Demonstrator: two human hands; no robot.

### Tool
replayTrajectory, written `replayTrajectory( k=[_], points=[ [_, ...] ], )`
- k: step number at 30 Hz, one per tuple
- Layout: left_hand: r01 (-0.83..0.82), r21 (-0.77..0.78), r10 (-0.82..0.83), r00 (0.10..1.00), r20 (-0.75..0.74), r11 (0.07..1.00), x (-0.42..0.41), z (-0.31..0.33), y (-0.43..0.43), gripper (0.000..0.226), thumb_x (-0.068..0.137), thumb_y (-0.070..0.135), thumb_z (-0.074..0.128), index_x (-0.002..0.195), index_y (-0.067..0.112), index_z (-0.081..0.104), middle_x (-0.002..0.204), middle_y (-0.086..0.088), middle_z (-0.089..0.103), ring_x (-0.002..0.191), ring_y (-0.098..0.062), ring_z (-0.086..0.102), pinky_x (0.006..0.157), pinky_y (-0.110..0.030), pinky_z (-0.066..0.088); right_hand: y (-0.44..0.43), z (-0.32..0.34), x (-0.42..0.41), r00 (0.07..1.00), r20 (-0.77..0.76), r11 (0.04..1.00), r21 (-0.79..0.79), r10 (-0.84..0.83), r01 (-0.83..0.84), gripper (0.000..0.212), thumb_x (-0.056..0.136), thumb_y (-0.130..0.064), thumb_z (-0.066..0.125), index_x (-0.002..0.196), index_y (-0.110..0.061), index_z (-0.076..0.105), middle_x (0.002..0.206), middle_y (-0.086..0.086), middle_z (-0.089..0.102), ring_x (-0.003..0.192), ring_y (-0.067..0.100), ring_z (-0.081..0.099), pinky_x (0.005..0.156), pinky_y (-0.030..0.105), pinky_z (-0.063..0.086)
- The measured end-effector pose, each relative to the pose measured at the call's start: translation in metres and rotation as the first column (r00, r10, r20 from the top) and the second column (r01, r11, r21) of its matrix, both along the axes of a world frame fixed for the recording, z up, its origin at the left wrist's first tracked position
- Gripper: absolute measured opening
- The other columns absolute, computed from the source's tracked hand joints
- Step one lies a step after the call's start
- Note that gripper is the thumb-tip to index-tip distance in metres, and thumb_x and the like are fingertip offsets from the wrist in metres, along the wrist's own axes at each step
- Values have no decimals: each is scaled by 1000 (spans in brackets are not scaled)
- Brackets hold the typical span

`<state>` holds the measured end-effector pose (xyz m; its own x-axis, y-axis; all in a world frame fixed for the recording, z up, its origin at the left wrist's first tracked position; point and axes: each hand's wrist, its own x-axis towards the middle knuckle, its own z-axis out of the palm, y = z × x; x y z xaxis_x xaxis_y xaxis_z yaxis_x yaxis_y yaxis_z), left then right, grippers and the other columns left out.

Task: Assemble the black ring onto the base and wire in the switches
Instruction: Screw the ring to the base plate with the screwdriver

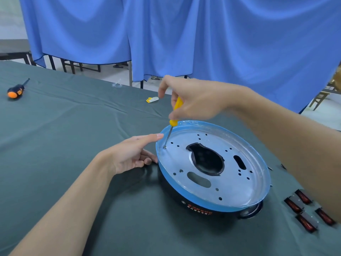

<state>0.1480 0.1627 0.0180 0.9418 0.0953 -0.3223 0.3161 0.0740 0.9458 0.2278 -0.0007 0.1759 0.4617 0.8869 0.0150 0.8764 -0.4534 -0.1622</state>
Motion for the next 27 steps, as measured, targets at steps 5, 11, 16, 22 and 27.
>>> replayTrajectory(
  k=[5, 11, 16, 22, 27],
  points=[
    [-4, 18, 4, 1000, 7, 1000, -2, 2, -2, 52, 60, 66, 75, 102, 36, 76, 87, -10, 70, 57, -14, 49, 57, -21, 38, 18, -20, -6, 960, 271, 994, 99, -70, 45, 36, 95, -53, 45, 96, -17, 45, 84, 4, 50, 86, 27, 47, 65, 36, 40],
    [3, 35, -3, 1000, -22, 999, -6, 10, -5, 43, 71, 59, 74, 105, 34, 73, 88, -13, 69, 54, -15, 48, 43, -18, 33, 10, 2, -8, 992, 119, 988, -148, -33, 51, 24, 89, -41, 54, 107, -26, 47, 78, -3, 61, 71, 12, 54, 55, 29, 34],
    [68, 122, -63, 997, -45, 990, -10, 20, -3, 35, 86, 51, 65, 117, 34, 68, 96, -15, 74, 64, -20, 60, 44, -19, 38, 14, -13, -7, 982, 186, 999, 42, -21, 13, 21, 93, -27, 52, 87, -9, 58, 61, -3, 49, 67, 19, 43, 54, 28, 34],
    [113, 392, -111, 993, -27, 913, -14, 33, -2, 19, 92, 39, 60, 104, 43, 74, 98, 4, 77, 79, -9, 69, 61, -22, 52, 11, -14, -7, 991, 132, 998, -55, -12, 20, 27, 95, -40, 53, 90, -14, 59, 65, -7, 54, 67, 13, 50, 53, 28, 35],
    [-21, 402, -25, 994, 109, 916, -15, 30, -7, 22, 92, 31, 65, 111, 37, 73, 104, 5, 76, 96, -11, 68, 78, -24, 50, 9, -6, -10, 998, 69, 986, -165, -8, 19, 18, 90, -30, 56, 103, -19, 50, 80, -5, 55, 78, 21, 60, 58, 32, 42]
  ],
)
